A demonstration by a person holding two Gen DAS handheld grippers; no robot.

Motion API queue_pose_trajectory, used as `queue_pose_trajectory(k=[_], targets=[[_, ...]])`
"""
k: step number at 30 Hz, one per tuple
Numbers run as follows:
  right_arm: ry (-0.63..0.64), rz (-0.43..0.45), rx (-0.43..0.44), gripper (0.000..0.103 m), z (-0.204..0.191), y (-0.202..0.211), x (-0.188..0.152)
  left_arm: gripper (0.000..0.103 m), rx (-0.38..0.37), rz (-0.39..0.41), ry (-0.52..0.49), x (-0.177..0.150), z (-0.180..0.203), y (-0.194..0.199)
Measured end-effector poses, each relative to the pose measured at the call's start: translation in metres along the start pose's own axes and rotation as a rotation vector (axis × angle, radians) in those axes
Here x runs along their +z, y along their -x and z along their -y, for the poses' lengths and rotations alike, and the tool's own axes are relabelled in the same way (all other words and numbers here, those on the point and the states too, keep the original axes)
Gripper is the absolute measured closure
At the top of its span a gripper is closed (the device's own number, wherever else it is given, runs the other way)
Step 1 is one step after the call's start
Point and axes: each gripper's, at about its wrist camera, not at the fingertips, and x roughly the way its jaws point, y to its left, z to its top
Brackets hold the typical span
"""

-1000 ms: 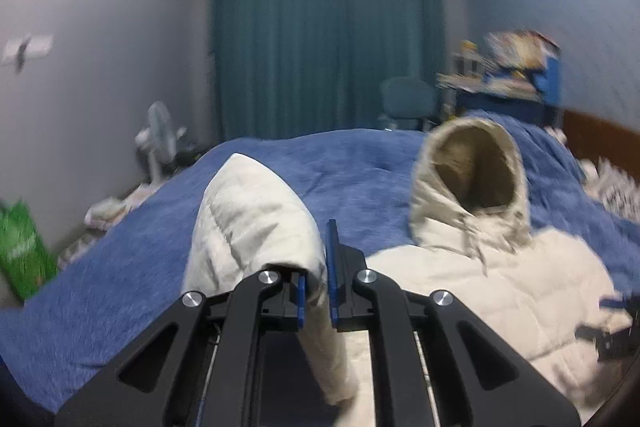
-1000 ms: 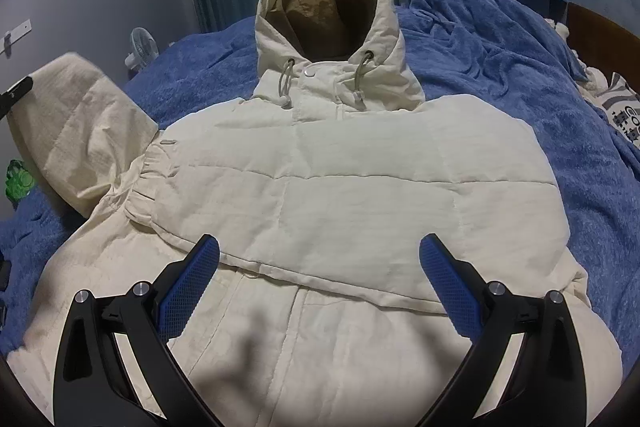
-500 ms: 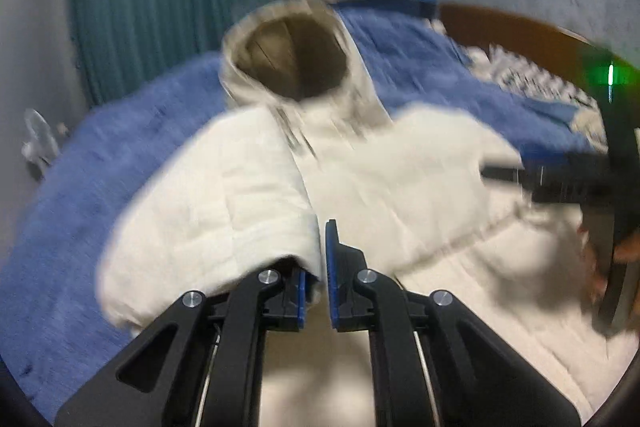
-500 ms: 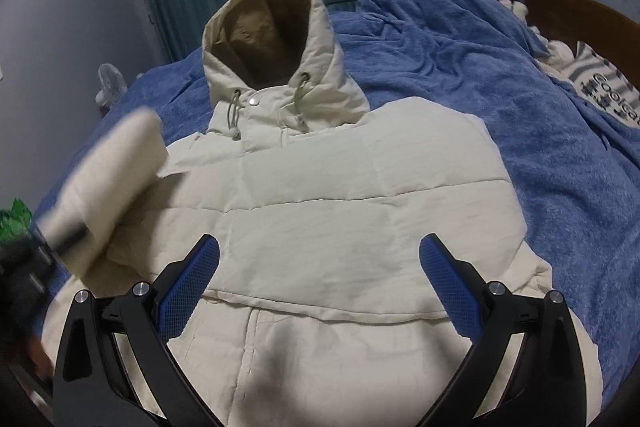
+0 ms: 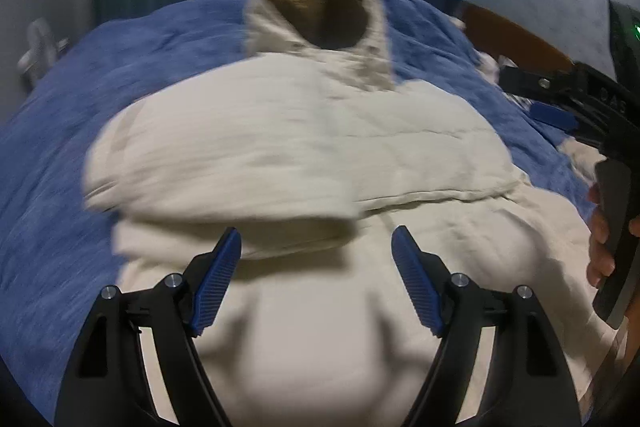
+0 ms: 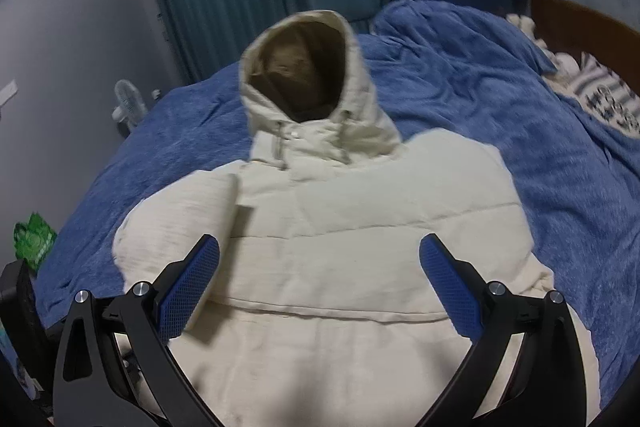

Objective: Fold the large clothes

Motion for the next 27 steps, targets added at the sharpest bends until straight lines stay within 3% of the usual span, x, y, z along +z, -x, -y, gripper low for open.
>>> queue_pose_trajectory(k=[6,12,17,21,23,24,26,27], targets=[[0.194,-0.021,0.071,0.006,-0.082,-0.009,-0.014,0.029,0.135,-0.031,0.313,-0.023,-0.099,0.033],[0.425,-0.101,0.141,0.006,-0.165,-0.039,-0.054,0.029,0.355,-0.030,0.340,-0.016,-0.158,0.041],[0.663,-0.079,0.017,0.007,-0.230,-0.078,-0.069,0.029,0.321,-0.029,0.396,-0.013,-0.175,0.040],[0.718,-0.112,-0.032,0.009,-0.246,-0.109,-0.070,0.029,0.296,0.005,0.419,-0.007,-0.176,0.041],[0.772,-0.111,-0.100,0.029,-0.249,-0.120,-0.074,0.029,0.288,0.011,0.425,-0.007,-0.178,0.043],[0.775,-0.107,-0.100,0.036,-0.248,-0.120,-0.073,0.029,0.281,0.016,0.428,-0.007,-0.178,0.043],[0.739,-0.110,-0.073,0.068,-0.243,-0.115,-0.068,0.029,0.264,0.022,0.437,-0.005,-0.179,0.043],[0.719,-0.100,-0.074,0.075,-0.238,-0.109,-0.063,0.029,0.252,0.028,0.443,-0.005,-0.178,0.043]])
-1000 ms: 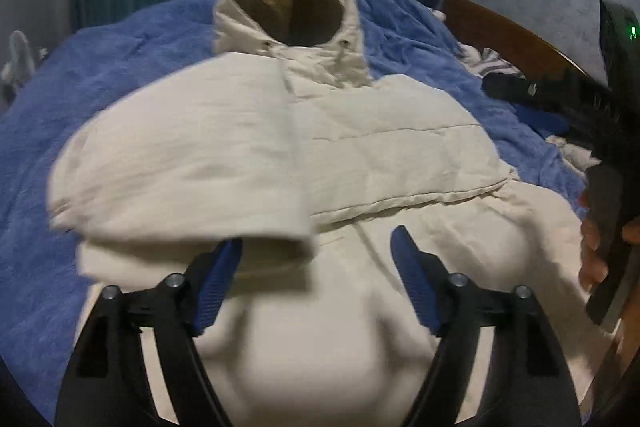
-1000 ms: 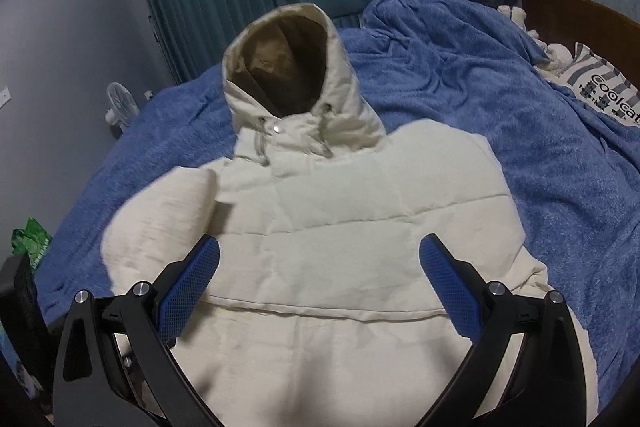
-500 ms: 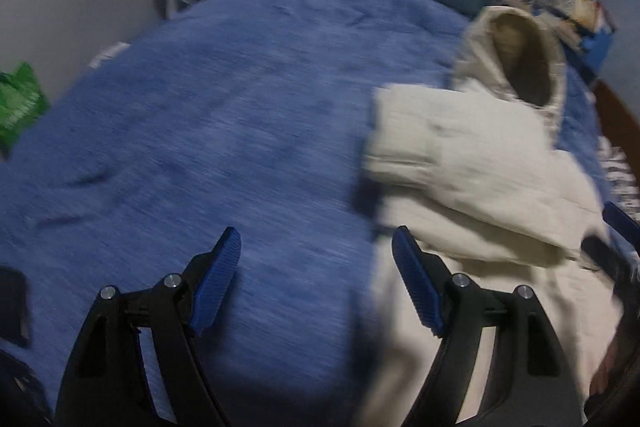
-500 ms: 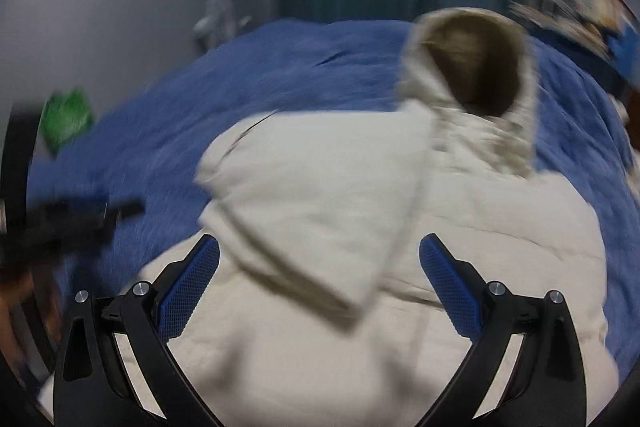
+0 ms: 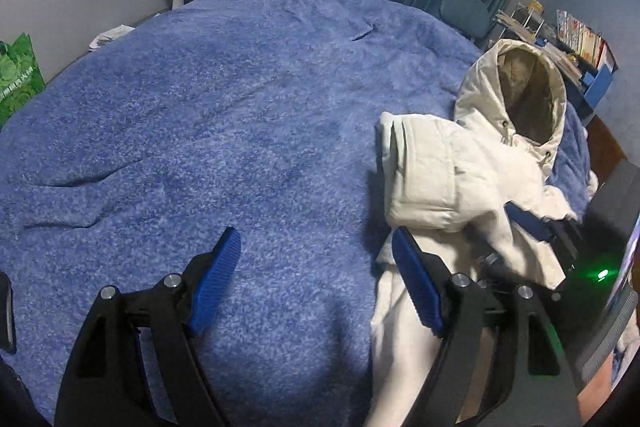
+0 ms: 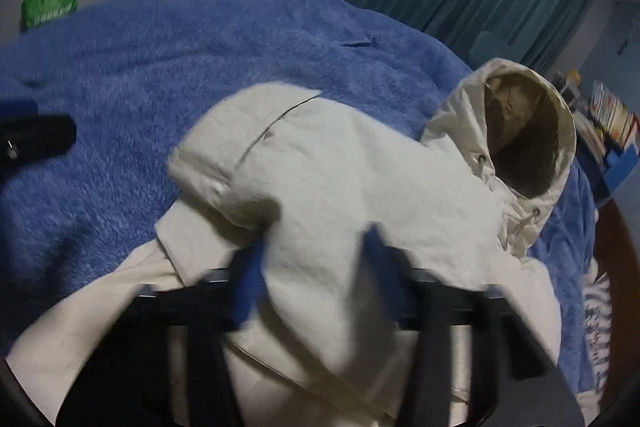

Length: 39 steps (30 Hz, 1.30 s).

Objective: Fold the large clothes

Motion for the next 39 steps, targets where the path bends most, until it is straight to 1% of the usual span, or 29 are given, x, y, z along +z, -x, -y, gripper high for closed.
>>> queue_pose_trajectory(k=[1,2,4,7,11,16,19,21,22,23,24,25,26,29,31,34,35,36,37,38,39], targets=[[-0.017,0.006,-0.004,0.084,0.005,0.004,0.000,0.029,-0.009,0.002,0.004,0.000,0.001,0.001],[-0.043,0.013,-0.003,0.087,0.013,0.009,0.001,0.029,-0.015,0.003,0.005,0.000,0.002,0.001],[-0.107,0.037,0.008,0.089,0.034,0.027,-0.001,0.029,-0.022,0.006,-0.007,-0.001,0.006,0.002],[-0.188,0.061,-0.003,0.090,0.071,0.053,-0.012,0.029,-0.027,0.002,-0.028,-0.003,0.013,0.002],[-0.309,0.049,-0.011,0.090,0.122,0.075,-0.040,0.029,-0.029,0.002,-0.060,-0.007,0.028,0.001],[-0.439,0.007,-0.013,0.090,0.174,0.076,-0.082,0.029,-0.023,-0.006,-0.135,-0.016,0.053,-0.003],[-0.572,-0.024,0.044,0.089,0.207,0.060,-0.102,0.029,-0.013,-0.014,-0.191,-0.021,0.067,-0.008],[-0.628,-0.031,0.067,0.085,0.223,0.048,-0.112,0.029,-0.006,-0.018,-0.220,-0.025,0.074,-0.012],[-0.644,-0.039,0.076,0.079,0.230,0.042,-0.118,0.029,-0.004,-0.021,-0.233,-0.026,0.077,-0.014],[-0.663,-0.042,0.085,0.065,0.235,0.036,-0.123,0.029,-0.002,-0.023,-0.241,-0.026,0.078,-0.015],[-0.684,-0.040,0.091,0.054,0.240,0.033,-0.129,0.029,0.005,-0.024,-0.252,-0.027,0.080,-0.016],[-0.709,-0.034,0.095,0.032,0.246,0.030,-0.137,0.029,0.008,-0.024,-0.258,-0.028,0.082,-0.017],[-0.724,-0.029,0.103,0.028,0.253,0.028,-0.142,0.029,0.011,-0.025,-0.262,-0.028,0.083,-0.018],[-0.752,-0.013,0.153,0.028,0.265,0.024,-0.155,0.029,-0.004,-0.036,-0.248,-0.028,0.083,-0.020],[-0.809,0.018,0.205,0.026,0.277,0.025,-0.165,0.029,-0.013,-0.040,-0.243,-0.028,0.084,-0.022],[-0.920,0.060,0.296,0.026,0.293,0.023,-0.183,0.029,-0.005,-0.045,-0.260,-0.030,0.088,-0.025],[-0.959,0.061,0.321,0.030,0.299,0.019,-0.187,0.029,-0.003,-0.045,-0.272,-0.032,0.090,-0.026],[-0.975,0.062,0.333,0.037,0.302,0.017,-0.188,0.029,-0.001,-0.047,-0.281,-0.032,0.092,-0.028],[-0.983,0.059,0.326,0.060,0.305,0.015,-0.188,0.029,0.003,-0.050,-0.288,-0.033,0.094,-0.029],[-0.971,0.052,0.285,0.084,0.307,0.015,-0.188,0.029,0.006,-0.053,-0.295,-0.034,0.095,-0.031],[-0.965,0.056,0.265,0.084,0.309,0.015,-0.188,0.029,0.009,-0.056,-0.300,-0.035,0.095,-0.033]])
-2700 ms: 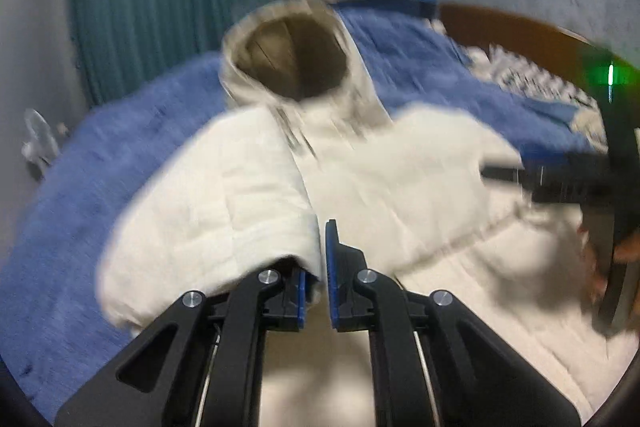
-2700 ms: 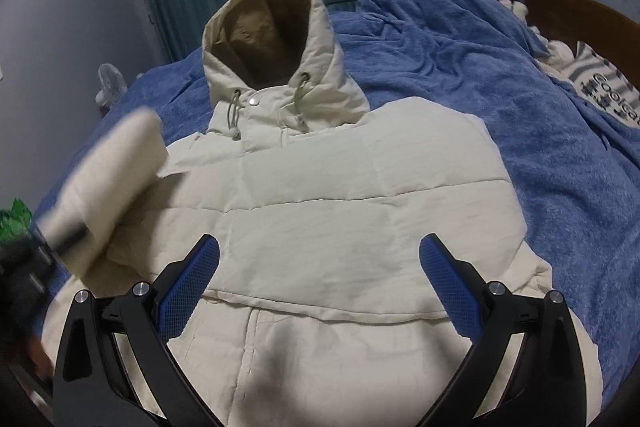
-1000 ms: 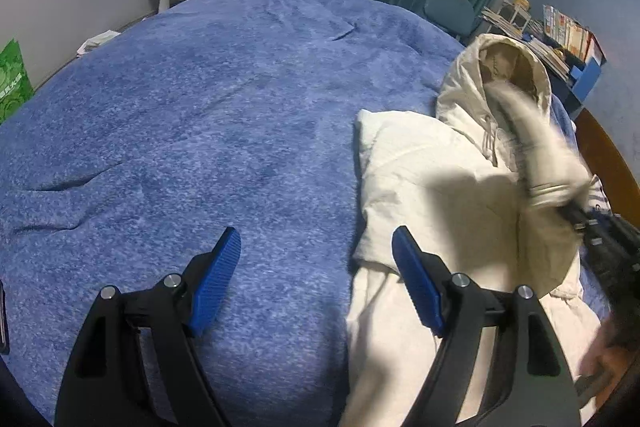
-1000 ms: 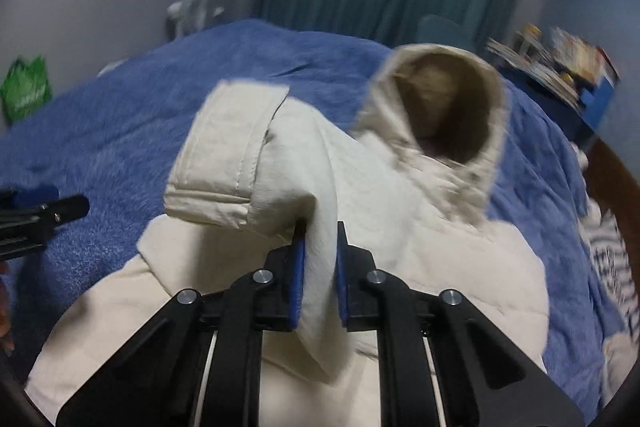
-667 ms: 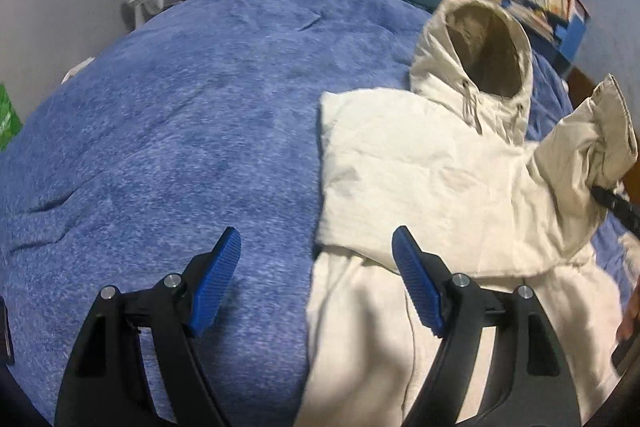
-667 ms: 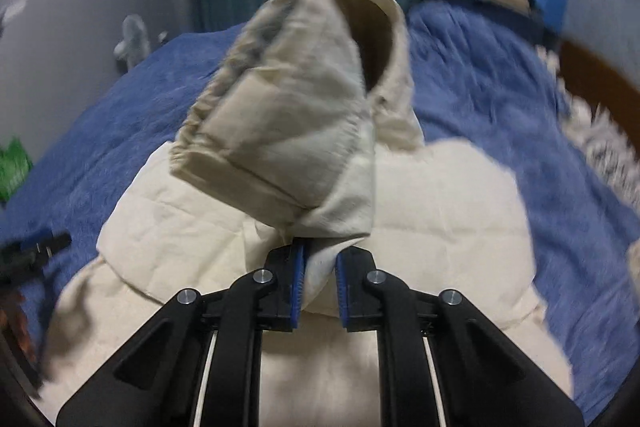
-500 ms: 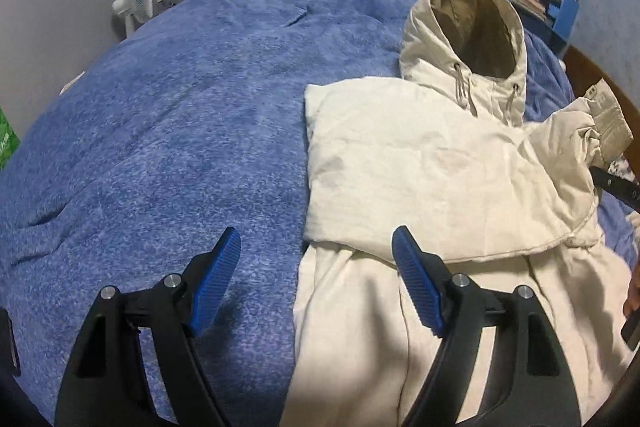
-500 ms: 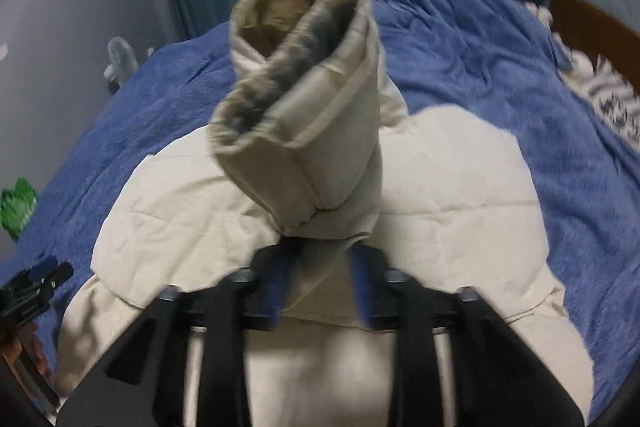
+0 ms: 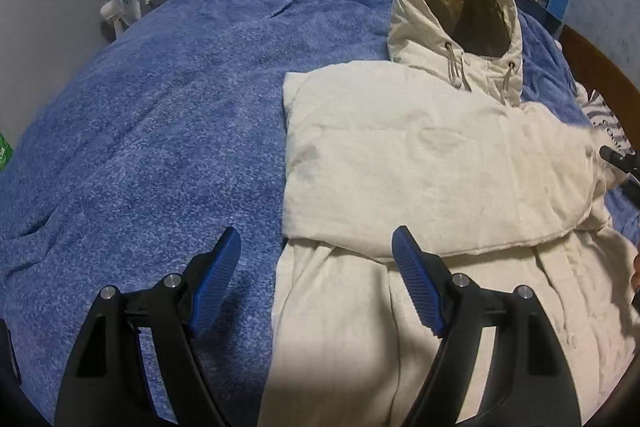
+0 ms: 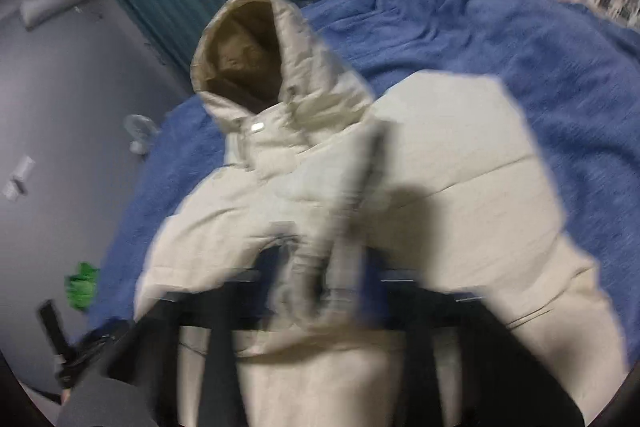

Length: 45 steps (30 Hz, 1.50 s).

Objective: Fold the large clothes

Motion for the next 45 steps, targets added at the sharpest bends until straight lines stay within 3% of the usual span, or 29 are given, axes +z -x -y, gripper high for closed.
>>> queue_pose_trajectory(k=[3,7,10,11,13,14,19,25,34,39,45], targets=[[-0.015,0.094,0.023,0.085,0.001,0.018,0.008,0.029,0.001,-0.010,-0.005,-0.002,0.002,-0.005],[-0.003,0.181,-0.068,0.085,0.006,0.037,0.018,0.029,0.004,-0.021,-0.015,-0.004,0.004,-0.010],[-0.025,0.071,-0.130,0.083,0.023,0.011,0.013,0.029,0.010,-0.037,-0.015,-0.005,0.004,-0.013],[-0.052,0.010,-0.164,0.079,0.033,-0.003,0.008,0.029,0.013,-0.040,-0.016,-0.005,0.003,-0.013],[-0.085,-0.031,-0.194,0.067,0.044,-0.013,0.002,0.029,0.021,-0.046,-0.013,-0.004,0.003,-0.013],[-0.107,-0.038,-0.201,0.059,0.050,-0.015,0.001,0.029,0.025,-0.046,-0.012,-0.004,0.003,-0.012],[-0.112,0.046,-0.223,0.043,0.050,0.007,0.006,0.029,0.062,-0.026,-0.019,0.002,0.006,0.001],[0.038,0.116,-0.194,0.040,0.023,0.024,0.014,0.029,0.032,0.030,0.014,0.022,0.023,0.023],[0.183,0.067,-0.212,0.037,0.002,0.012,0.007,0.029,-0.021,0.027,0.060,0.069,0.068,0.007],[0.260,0.035,-0.255,0.033,-0.003,-0.002,0.002,0.029,-0.004,0.066,-0.079,0.085,0.094,-0.010],[0.259,-0.074,-0.302,0.033,0.008,-0.042,-0.013,0.029,-0.040,-0.083,-0.113,0.057,0.089,-0.083]])
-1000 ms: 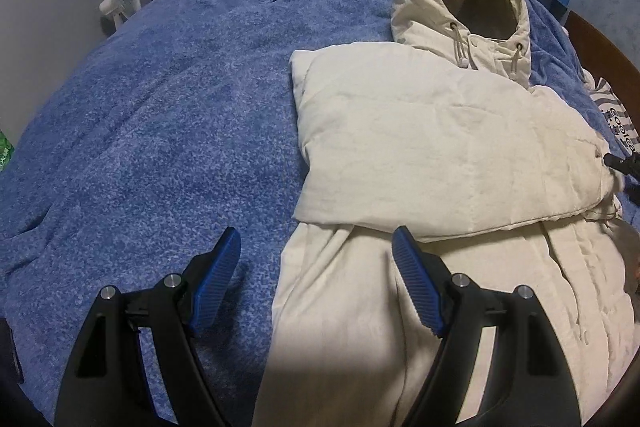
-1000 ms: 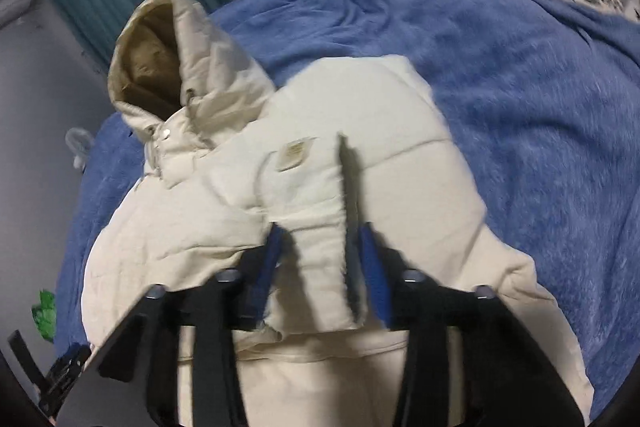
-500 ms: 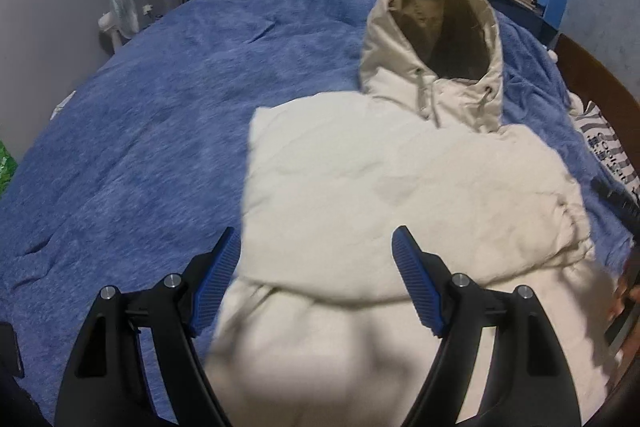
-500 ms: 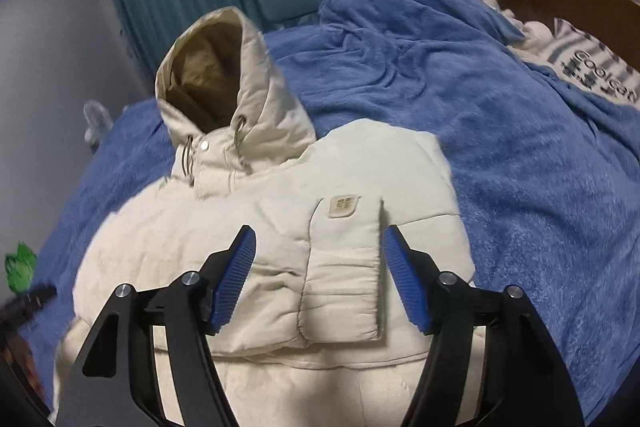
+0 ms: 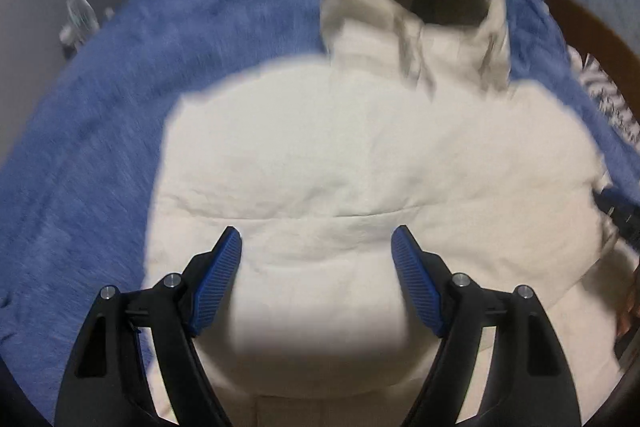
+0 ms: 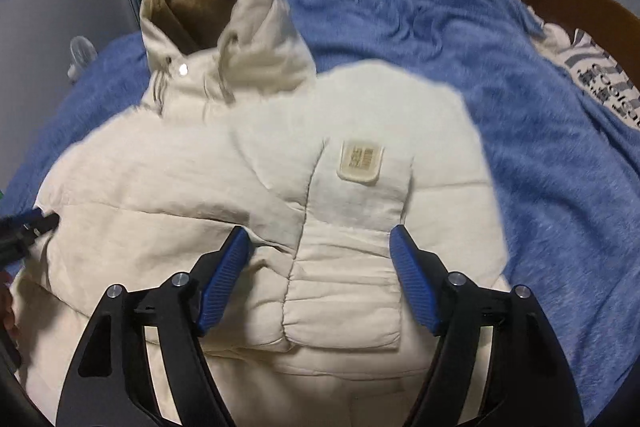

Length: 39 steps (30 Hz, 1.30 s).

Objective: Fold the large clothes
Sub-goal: 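Open the right tool and withdraw both tools above the jacket, then grasp the hood with the right tool and fold it down onto the jacket body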

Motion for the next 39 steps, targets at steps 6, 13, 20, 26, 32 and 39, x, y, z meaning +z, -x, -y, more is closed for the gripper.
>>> queue_pose_trajectory(k=[6,13,20,26,32,39], targets=[[-0.015,0.164,0.000,0.024,-0.007,0.052,0.031,0.029,0.003,0.121,-0.025,0.024,-0.018,0.041],[0.037,0.123,0.111,0.021,-0.031,0.009,0.113,0.028,-0.035,0.149,-0.119,0.050,-0.037,0.055],[-0.069,0.100,0.111,0.021,-0.033,-0.069,0.203,0.028,-0.030,0.099,-0.137,0.067,-0.052,0.026],[-0.040,0.157,0.089,0.033,-0.054,-0.093,0.242,0.028,-0.079,0.072,-0.098,0.073,-0.056,0.000],[0.037,0.204,0.073,0.096,-0.054,-0.083,0.225,0.028,-0.128,0.102,-0.049,0.082,-0.054,-0.009],[0.304,0.316,0.143,0.097,-0.074,-0.012,0.151,0.029,-0.190,0.210,-0.024,0.084,-0.047,0.018]])
